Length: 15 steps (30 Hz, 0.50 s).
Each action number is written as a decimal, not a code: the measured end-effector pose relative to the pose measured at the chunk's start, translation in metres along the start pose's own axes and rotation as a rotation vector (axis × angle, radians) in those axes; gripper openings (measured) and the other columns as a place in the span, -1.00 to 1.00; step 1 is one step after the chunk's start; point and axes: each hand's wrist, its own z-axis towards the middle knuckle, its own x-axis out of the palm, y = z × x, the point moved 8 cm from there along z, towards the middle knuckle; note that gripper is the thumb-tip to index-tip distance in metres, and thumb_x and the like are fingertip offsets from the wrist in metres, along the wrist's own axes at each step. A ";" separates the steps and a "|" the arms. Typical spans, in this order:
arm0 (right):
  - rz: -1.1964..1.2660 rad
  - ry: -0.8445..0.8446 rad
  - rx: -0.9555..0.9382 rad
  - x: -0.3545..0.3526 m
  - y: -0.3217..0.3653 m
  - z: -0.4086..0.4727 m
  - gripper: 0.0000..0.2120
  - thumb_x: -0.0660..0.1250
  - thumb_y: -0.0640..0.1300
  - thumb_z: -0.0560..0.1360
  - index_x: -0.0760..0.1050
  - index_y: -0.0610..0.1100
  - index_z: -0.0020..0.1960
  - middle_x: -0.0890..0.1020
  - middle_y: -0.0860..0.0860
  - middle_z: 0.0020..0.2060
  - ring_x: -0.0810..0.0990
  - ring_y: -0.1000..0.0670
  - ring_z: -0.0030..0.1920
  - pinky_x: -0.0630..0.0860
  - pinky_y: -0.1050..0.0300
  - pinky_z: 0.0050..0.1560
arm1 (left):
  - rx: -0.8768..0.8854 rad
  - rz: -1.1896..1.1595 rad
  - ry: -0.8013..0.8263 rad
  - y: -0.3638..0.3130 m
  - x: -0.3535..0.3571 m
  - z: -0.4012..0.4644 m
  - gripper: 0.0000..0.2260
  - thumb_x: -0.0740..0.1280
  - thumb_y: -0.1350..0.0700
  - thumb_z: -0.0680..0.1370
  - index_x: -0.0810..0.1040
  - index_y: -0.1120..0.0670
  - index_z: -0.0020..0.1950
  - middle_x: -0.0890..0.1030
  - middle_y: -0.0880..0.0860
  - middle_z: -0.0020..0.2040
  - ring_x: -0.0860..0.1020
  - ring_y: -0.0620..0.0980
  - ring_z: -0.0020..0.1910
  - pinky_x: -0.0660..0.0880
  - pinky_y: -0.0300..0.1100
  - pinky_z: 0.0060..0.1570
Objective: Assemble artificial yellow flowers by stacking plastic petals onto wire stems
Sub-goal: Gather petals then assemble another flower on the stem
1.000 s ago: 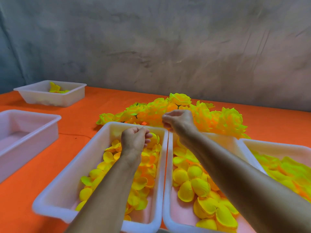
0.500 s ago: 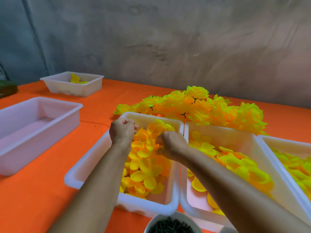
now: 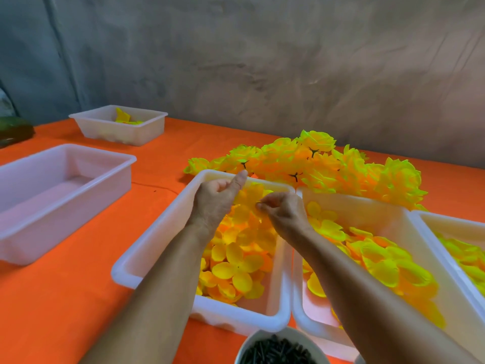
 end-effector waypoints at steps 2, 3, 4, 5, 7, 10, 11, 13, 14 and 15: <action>0.112 -0.015 0.021 -0.002 -0.004 0.001 -0.90 0.42 -0.19 0.45 0.66 -0.22 -0.13 0.67 -0.14 -0.26 0.62 -0.11 -0.20 0.53 0.00 -0.09 | 0.033 0.058 0.050 -0.001 0.006 -0.004 -0.48 0.39 -0.33 0.27 0.64 0.08 -0.07 0.56 0.04 -0.25 0.51 -0.01 -0.21 0.52 -0.04 -0.15; 0.146 -0.015 0.018 -0.003 -0.004 0.001 -0.91 0.43 -0.20 0.45 0.66 -0.22 -0.15 0.64 -0.11 -0.31 0.60 -0.07 -0.26 0.54 0.00 -0.12 | 0.041 0.089 0.048 0.000 0.006 -0.004 -0.57 0.46 -0.24 0.29 0.63 0.06 -0.05 0.54 0.03 -0.27 0.50 -0.01 -0.23 0.51 -0.05 -0.17; 0.178 -0.014 0.015 -0.003 -0.005 0.001 -0.92 0.43 -0.20 0.44 0.66 -0.23 -0.16 0.62 -0.09 -0.33 0.57 -0.03 -0.29 0.53 -0.01 -0.15 | 0.042 0.091 0.047 0.001 0.006 -0.003 -0.70 0.51 -0.09 0.34 0.62 0.05 -0.05 0.54 0.04 -0.28 0.51 -0.01 -0.24 0.51 -0.09 -0.21; 0.212 -0.014 0.012 -0.004 -0.006 0.000 -0.93 0.45 -0.21 0.43 0.66 -0.22 -0.18 0.62 -0.08 -0.34 0.55 -0.02 -0.31 0.52 -0.02 -0.17 | 0.036 0.060 0.054 0.003 0.007 -0.003 -0.81 0.52 0.06 0.38 0.60 0.04 -0.07 0.58 0.04 -0.28 0.53 -0.01 -0.25 0.51 -0.15 -0.28; 0.305 -0.023 0.011 -0.005 -0.009 -0.002 -0.90 0.48 -0.21 0.39 0.62 -0.17 -0.29 0.63 -0.11 -0.35 0.52 0.00 -0.35 0.47 0.04 -0.27 | 0.036 -0.003 0.072 0.005 0.010 -0.002 -0.86 0.48 0.22 0.41 0.58 0.03 -0.14 0.64 0.00 -0.27 0.58 -0.05 -0.26 0.48 -0.29 -0.40; 0.451 -0.030 -0.009 -0.006 -0.011 -0.004 -0.83 0.49 -0.20 0.38 0.57 -0.13 -0.36 0.64 -0.17 -0.36 0.50 0.01 -0.40 0.40 0.13 -0.32 | 0.049 -0.065 0.057 0.003 0.012 -0.002 -0.86 0.46 0.27 0.42 0.57 0.05 -0.17 0.65 0.02 -0.27 0.60 -0.05 -0.27 0.51 -0.24 -0.36; 0.488 -0.011 -0.026 -0.005 -0.010 -0.005 -0.85 0.47 -0.19 0.41 0.59 -0.16 -0.33 0.64 -0.20 -0.34 0.52 -0.03 -0.37 0.43 0.10 -0.29 | 0.052 -0.093 0.042 0.002 0.012 -0.002 -0.86 0.46 0.29 0.42 0.58 0.07 -0.18 0.65 0.04 -0.27 0.60 -0.04 -0.27 0.51 -0.21 -0.33; 0.537 0.035 -0.050 -0.002 -0.009 -0.004 -0.88 0.39 -0.20 0.48 0.63 -0.23 -0.19 0.65 -0.20 -0.29 0.56 -0.05 -0.31 0.47 0.06 -0.23 | 0.049 -0.134 -0.004 0.002 0.008 -0.001 -0.87 0.45 0.30 0.42 0.58 0.09 -0.18 0.63 0.07 -0.27 0.58 -0.01 -0.28 0.49 -0.16 -0.30; 0.558 0.054 -0.052 0.000 -0.010 -0.003 -0.89 0.37 -0.23 0.49 0.64 -0.26 -0.12 0.65 -0.16 -0.29 0.57 -0.01 -0.32 0.48 0.10 -0.23 | 0.045 -0.148 -0.028 0.004 0.006 0.000 -0.87 0.45 0.30 0.42 0.58 0.09 -0.19 0.62 0.08 -0.28 0.56 0.00 -0.29 0.48 -0.15 -0.30; 0.571 0.064 -0.047 0.001 -0.011 -0.003 -0.91 0.36 -0.28 0.49 0.64 -0.28 -0.08 0.64 -0.11 -0.30 0.56 0.05 -0.34 0.48 0.14 -0.25 | 0.041 -0.161 -0.043 0.005 0.005 0.001 -0.88 0.44 0.30 0.43 0.59 0.10 -0.19 0.62 0.06 -0.30 0.56 -0.01 -0.31 0.48 -0.15 -0.33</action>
